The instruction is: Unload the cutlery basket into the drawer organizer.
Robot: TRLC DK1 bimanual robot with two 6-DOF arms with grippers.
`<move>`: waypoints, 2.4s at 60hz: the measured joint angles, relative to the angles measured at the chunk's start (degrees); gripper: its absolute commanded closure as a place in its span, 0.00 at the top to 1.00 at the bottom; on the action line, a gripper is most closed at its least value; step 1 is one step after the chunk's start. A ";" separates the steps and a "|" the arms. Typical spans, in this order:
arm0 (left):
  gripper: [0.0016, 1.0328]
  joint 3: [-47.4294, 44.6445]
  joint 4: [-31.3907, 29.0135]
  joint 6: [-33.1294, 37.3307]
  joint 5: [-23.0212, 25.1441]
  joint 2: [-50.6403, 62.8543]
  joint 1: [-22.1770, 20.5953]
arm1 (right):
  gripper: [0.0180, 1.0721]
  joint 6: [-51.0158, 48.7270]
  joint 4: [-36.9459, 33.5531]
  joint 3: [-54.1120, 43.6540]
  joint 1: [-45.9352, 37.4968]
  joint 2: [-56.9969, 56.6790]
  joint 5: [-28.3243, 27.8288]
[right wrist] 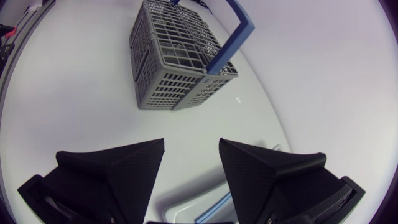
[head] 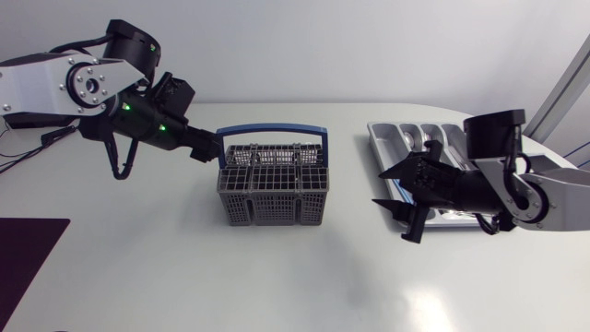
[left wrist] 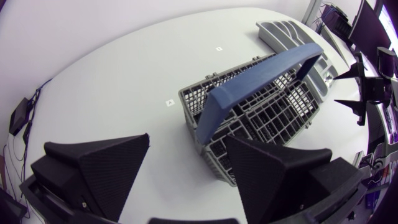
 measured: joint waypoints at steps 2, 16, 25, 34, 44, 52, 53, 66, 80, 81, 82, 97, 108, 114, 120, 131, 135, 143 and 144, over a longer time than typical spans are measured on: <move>0.96 0.00 0.00 0.02 -0.07 0.11 -0.48 | 0.63 1.01 0.46 0.04 1.22 0.61 0.79; 0.96 0.00 0.70 -0.09 -1.11 1.42 -3.80 | 0.63 6.01 3.02 1.42 6.64 4.94 4.13; 0.96 0.00 1.42 -0.20 -1.31 3.08 -5.29 | 0.63 7.02 3.19 2.19 7.54 5.97 4.74; 0.96 0.07 1.44 -0.22 -1.44 4.13 -6.36 | 0.63 7.43 3.21 2.32 7.89 5.97 5.14; 0.96 0.17 1.46 -0.59 -1.84 4.57 -7.04 | 0.63 7.43 3.21 2.32 7.91 5.97 5.16; 0.96 0.52 1.46 -0.81 -1.90 4.57 -7.91 | 0.63 7.43 3.21 2.32 8.33 5.97 5.35; 0.96 0.63 1.44 -0.90 -1.90 4.59 -8.04 | 0.63 7.43 3.21 2.32 8.41 5.97 5.35; 0.96 1.97 1.46 -1.92 -3.04 4.70 -9.79 | 0.63 7.43 3.21 2.32 8.74 5.97 5.57; 0.96 2.21 1.44 -1.90 -3.17 4.76 -8.87 | 0.63 7.43 3.21 2.29 9.09 6.78 5.60; 0.96 2.21 1.44 -1.88 -3.17 4.76 -8.61 | 0.64 7.43 3.21 2.29 9.09 6.75 5.57; 0.96 2.21 1.44 -1.88 -3.17 4.74 -8.31 | 0.65 7.43 3.21 2.29 9.09 6.75 5.60; 0.96 1.03 1.46 -0.37 -4.13 -2.05 -3.45 | 0.72 8.39 3.15 0.61 8.96 0.35 5.57; 0.96 -3.80 1.95 1.95 -4.68 -10.21 -1.38 | 0.96 10.97 1.38 -2.01 7.50 -9.60 5.57; 0.96 -6.71 2.05 2.99 -5.75 -13.42 -0.90 | 0.96 12.31 0.11 -3.45 6.21 -14.86 5.55; 0.96 -9.05 2.34 3.30 -5.97 -16.50 -0.11 | 0.96 13.20 -1.44 -5.29 5.20 -19.69 5.55; 0.96 -13.22 4.42 4.15 -7.32 -22.95 2.01 | 0.96 16.28 -3.85 -8.44 2.49 -28.41 5.57; 0.96 -14.58 5.14 4.13 -7.48 -24.87 3.13 | 0.96 18.01 -4.48 -9.05 1.49 -30.73 5.60; 0.96 -19.15 9.84 4.11 -7.69 -30.40 5.44 | 0.96 21.00 -5.27 -10.14 -0.11 -35.01 5.57; 0.96 -19.78 10.29 4.11 -7.72 -31.17 5.62 | 0.96 21.31 -5.29 -10.36 -0.20 -35.67 5.60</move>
